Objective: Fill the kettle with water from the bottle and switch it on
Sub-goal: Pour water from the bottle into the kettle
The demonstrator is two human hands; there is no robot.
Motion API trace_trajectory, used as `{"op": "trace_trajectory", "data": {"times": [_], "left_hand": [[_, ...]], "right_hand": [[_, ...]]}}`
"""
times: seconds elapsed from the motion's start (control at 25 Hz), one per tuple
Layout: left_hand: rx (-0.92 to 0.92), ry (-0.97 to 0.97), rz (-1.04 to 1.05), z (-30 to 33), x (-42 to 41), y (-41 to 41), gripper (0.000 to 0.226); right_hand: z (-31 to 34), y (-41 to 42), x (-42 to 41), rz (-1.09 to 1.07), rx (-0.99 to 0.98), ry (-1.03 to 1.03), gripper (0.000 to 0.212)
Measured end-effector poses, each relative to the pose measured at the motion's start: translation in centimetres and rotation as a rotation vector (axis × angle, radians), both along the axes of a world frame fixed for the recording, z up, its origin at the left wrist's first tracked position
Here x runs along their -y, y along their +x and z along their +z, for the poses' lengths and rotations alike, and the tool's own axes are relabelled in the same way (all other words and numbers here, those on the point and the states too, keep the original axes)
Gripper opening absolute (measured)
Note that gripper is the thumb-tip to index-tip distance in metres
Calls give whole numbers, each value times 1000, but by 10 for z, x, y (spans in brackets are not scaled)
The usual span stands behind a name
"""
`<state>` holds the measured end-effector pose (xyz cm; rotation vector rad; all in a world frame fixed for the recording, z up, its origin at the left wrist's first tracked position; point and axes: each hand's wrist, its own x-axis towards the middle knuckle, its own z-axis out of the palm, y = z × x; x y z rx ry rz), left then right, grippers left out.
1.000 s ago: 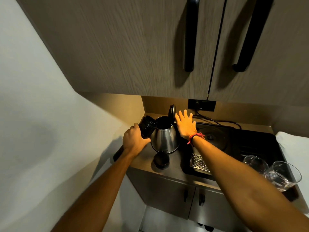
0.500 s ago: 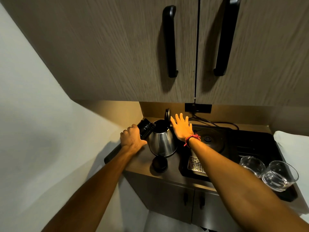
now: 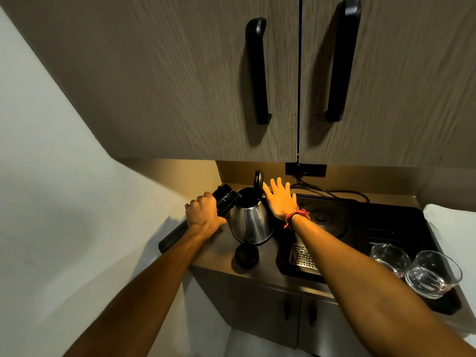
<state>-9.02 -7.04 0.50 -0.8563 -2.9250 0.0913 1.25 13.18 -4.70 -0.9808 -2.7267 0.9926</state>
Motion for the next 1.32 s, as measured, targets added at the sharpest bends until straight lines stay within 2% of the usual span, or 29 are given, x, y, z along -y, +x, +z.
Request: {"op": "trace_trajectory", "data": {"times": [0.36, 0.68, 0.84, 1.0, 1.12, 1.24, 1.32], "left_hand": [[30, 58, -5, -6, -6, -2, 77], [267, 465, 44, -28, -10, -3, 76], [404, 803, 148, -43, -2, -8, 71], [465, 1099, 308, -57, 13, -11, 73], [446, 1151, 291, -68, 26, -13, 80], [416, 1153, 243, -77, 38, -13, 84], [413, 1170, 238, -80, 42, -14, 87]], "right_hand": [[-2, -1, -5, 39, 46, 42, 65], [2, -4, -9, 77, 94, 56, 63], [6, -6, -10, 145, 91, 110, 59], [16, -20, -4, 224, 49, 126, 59], [19, -34, 7, 149, 85, 101, 62], [15, -45, 14, 154, 148, 194, 58], [12, -46, 15, 157, 165, 251, 64]]}}
